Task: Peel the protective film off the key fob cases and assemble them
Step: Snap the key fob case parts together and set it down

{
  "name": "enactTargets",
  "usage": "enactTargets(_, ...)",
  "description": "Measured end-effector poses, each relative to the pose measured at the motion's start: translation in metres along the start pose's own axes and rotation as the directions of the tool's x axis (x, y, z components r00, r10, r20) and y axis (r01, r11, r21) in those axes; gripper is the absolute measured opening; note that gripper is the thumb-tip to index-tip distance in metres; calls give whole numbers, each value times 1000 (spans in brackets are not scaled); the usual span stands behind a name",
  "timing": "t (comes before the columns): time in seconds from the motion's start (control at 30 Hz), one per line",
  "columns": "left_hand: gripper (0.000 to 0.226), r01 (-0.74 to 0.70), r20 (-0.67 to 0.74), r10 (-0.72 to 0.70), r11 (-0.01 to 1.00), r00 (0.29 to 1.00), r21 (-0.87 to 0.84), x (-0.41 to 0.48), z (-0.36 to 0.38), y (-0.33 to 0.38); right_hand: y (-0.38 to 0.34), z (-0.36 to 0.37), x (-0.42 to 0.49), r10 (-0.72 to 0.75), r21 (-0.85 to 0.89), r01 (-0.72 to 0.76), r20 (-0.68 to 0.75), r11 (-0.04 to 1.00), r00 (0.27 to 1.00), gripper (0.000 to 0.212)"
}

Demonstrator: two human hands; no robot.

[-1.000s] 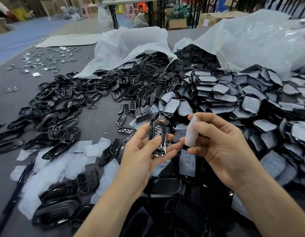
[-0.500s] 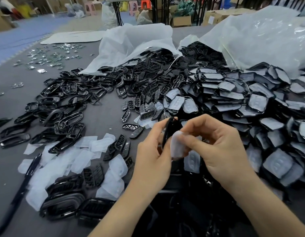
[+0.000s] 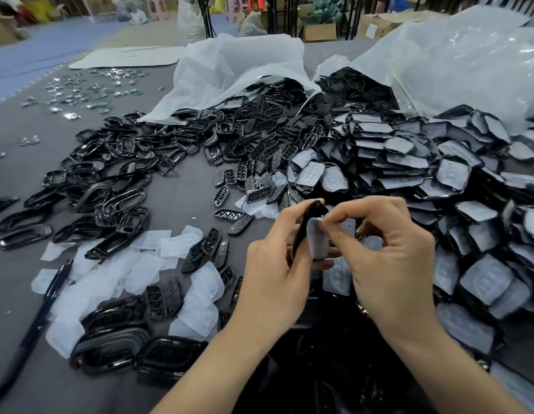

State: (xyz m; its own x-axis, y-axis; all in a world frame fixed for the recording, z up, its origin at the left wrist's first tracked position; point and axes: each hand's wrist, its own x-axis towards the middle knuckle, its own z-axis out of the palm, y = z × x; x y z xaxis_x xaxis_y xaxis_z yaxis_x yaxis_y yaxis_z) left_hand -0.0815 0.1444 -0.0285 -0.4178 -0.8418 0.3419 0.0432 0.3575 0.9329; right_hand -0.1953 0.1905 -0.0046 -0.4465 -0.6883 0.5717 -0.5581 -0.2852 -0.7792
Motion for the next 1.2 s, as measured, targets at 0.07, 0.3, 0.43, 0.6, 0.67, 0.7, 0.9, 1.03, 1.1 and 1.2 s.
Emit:
enactTargets(0.07,32,-11,7,11,1000,1000,13,0,-1,-1,-1,0,0,-9,-10,9,7,1000,1000,17)
enactTargets(0.3,34,-144,3,148,957,989,253,1,-5,0,0,0,0,84,40,-85,36,996,996,25)
enactTargets(0.43,30,-192,24,192,942,981,276,2,-6,3,-1,-1,1,100,86,-106,67,991,993,26)
enactTargets(0.6,35,-190,25,190,945,981,267,2,-6,4,-3,-1,0,62,43,-65,67,997,996,31)
enactTargets(0.67,37,-177,22,178,946,984,272,1,-5,3,-2,-1,0,46,18,-47,65,999,997,30)
enactTargets(0.7,37,-166,20,166,949,986,269,1,-4,3,-1,-1,0,37,11,-38,63,999,997,30)
enactTargets(0.9,41,-135,0,143,936,990,325,-1,-5,2,-2,2,0,-99,-43,101,29,994,995,19)
enactTargets(1.03,52,-121,8,128,920,992,373,-1,-5,3,-2,4,-1,-83,-22,83,20,996,996,18)
enactTargets(1.1,54,-133,7,141,909,990,394,0,-6,4,-3,5,-2,-53,-5,53,7,999,999,19)
enactTargets(1.2,55,-151,-1,166,899,986,412,0,-7,4,-3,5,-4,-25,6,25,-10,1000,1000,20)
